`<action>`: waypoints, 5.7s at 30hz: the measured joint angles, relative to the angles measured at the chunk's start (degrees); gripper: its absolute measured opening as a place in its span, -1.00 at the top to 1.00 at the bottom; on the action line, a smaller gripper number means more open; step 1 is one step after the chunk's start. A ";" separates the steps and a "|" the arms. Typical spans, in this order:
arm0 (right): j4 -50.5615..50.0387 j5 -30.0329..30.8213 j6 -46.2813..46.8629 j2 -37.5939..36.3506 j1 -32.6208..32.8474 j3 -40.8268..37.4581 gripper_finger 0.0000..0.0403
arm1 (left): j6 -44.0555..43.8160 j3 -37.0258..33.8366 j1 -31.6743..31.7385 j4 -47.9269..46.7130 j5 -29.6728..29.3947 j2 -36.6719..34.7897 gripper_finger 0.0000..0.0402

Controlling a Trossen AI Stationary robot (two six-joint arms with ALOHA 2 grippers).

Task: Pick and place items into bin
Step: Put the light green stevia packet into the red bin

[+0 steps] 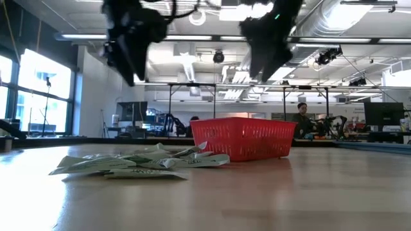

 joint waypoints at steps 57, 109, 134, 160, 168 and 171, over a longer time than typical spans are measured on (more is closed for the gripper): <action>9.91 -14.66 -11.15 18.78 -7.36 6.96 0.98 | -20.31 -21.11 -12.12 18.98 -12.50 -26.28 -0.16; -4.09 -2.43 14.71 -8.12 13.01 -14.68 0.48 | -8.77 -21.07 0.00 52.43 6.37 2.81 -0.16; 1.87 -11.25 -10.48 0.90 -1.68 -6.70 -0.12 | 6.38 -19.70 7.71 32.18 6.09 2.76 -0.22; -11.79 -11.53 -5.46 -2.92 0.19 -6.72 0.07 | 19.11 -13.17 7.77 40.29 2.79 16.96 0.89; -22.24 -1.46 4.47 -15.04 5.06 -6.72 0.34 | 19.21 -1.14 6.51 34.19 7.65 14.53 0.87; -24.94 0.03 8.58 -18.91 6.66 -6.72 0.40 | 21.35 4.54 4.73 40.31 15.08 15.42 0.89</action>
